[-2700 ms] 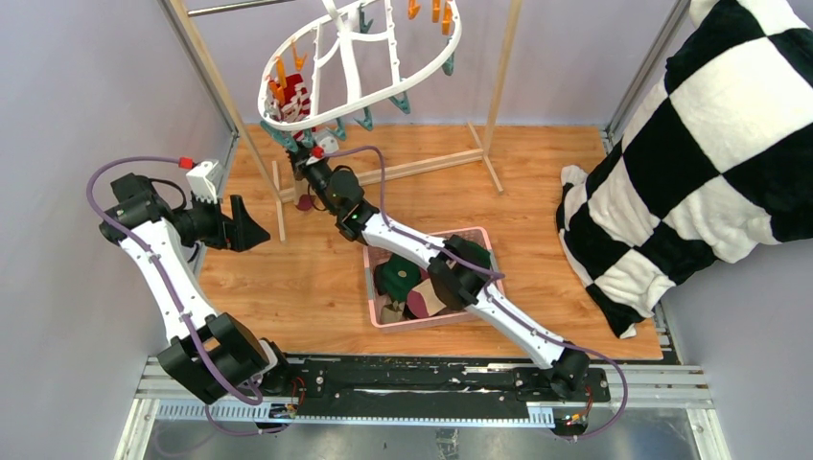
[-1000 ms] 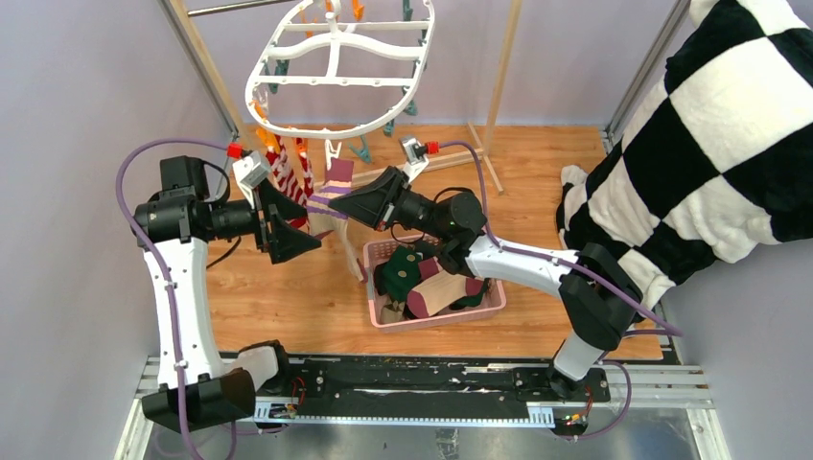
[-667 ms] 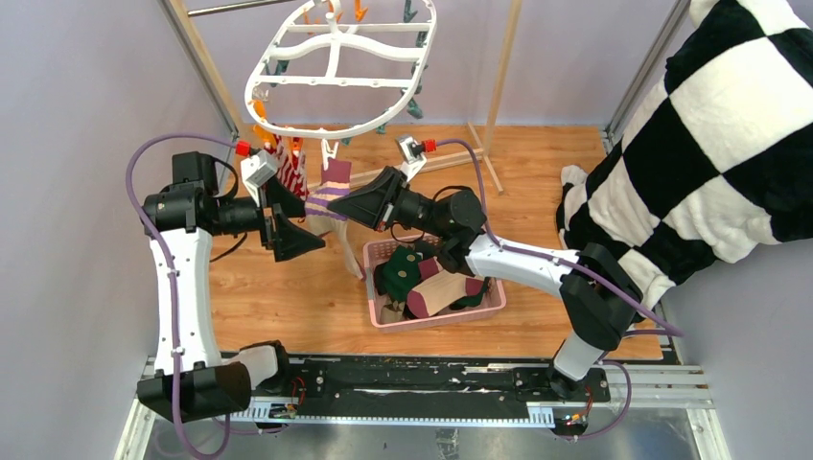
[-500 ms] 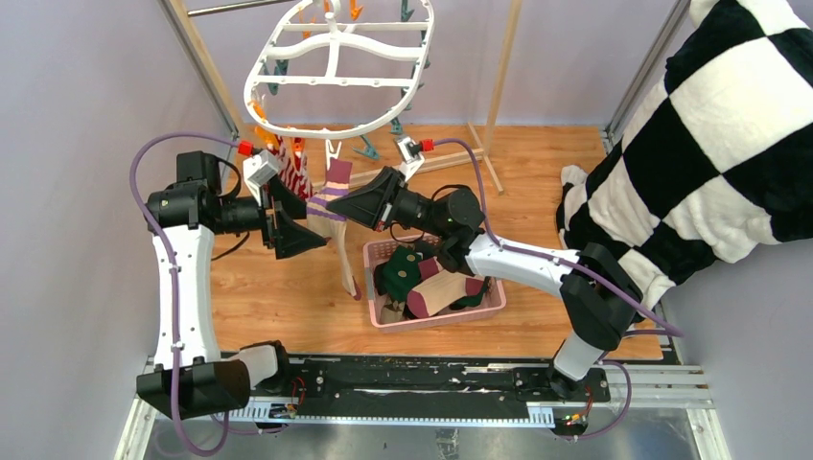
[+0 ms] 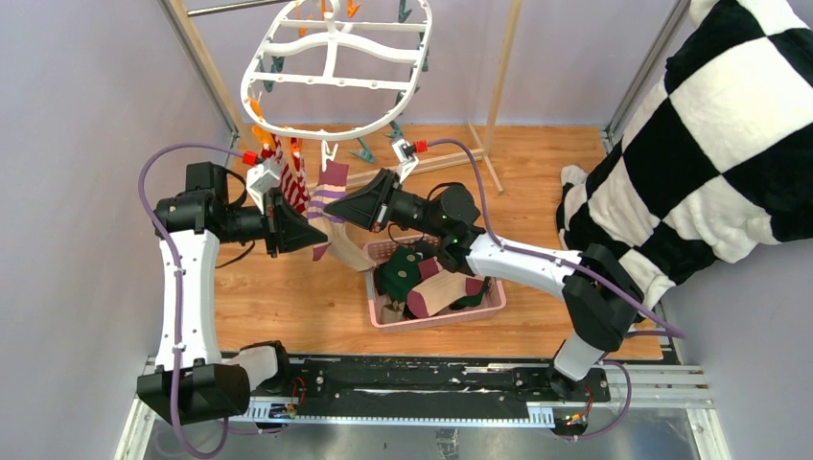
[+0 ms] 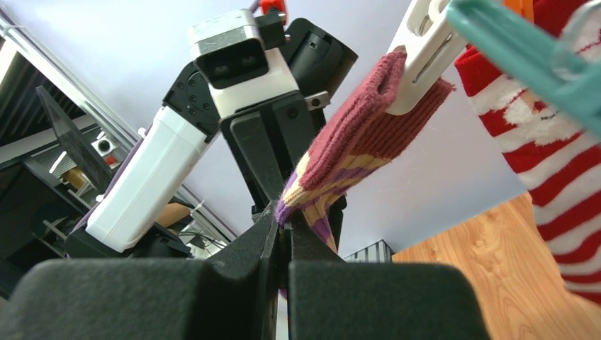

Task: Remove the socks clipped to the hanger
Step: Remove the sock from the hanger.

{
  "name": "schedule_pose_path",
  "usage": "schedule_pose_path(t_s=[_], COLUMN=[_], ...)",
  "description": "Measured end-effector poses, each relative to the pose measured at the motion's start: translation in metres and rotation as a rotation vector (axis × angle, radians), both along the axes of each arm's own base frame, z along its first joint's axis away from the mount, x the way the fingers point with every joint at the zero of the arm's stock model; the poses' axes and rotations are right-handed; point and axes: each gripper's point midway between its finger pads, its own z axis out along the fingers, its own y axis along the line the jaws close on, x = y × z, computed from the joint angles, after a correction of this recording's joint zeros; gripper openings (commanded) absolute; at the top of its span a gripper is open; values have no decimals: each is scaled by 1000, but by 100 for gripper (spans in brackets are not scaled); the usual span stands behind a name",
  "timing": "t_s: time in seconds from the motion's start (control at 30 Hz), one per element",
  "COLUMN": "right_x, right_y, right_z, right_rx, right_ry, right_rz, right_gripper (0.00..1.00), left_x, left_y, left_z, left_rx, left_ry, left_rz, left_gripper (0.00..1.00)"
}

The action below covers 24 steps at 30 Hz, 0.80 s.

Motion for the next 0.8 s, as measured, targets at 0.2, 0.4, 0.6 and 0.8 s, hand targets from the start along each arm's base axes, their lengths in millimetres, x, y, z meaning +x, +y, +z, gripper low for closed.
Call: schedule_pose_path(t_s=[0.2,0.4,0.6,0.8], right_x=[4,13,33,53], right_y=[-2,-14,-16,-22], right_z=[-2,-1,-3,-6], right_rx=[-59,-139,-270,-363], right_ry=[-8,-21,-33,-43], right_rz=[-59,-169,-300,-427], right_gripper=[20,48,79,83], left_x=[-1,-7,-12,-14], left_y=[-1,-2,-3,-3], left_z=[1,0,0,-2], left_rx=[-7,-8,0,6], left_ry=[3,2,-8,-8], left_rz=[-4,-3,-2,-1], left_gripper=[0,0,0,0])
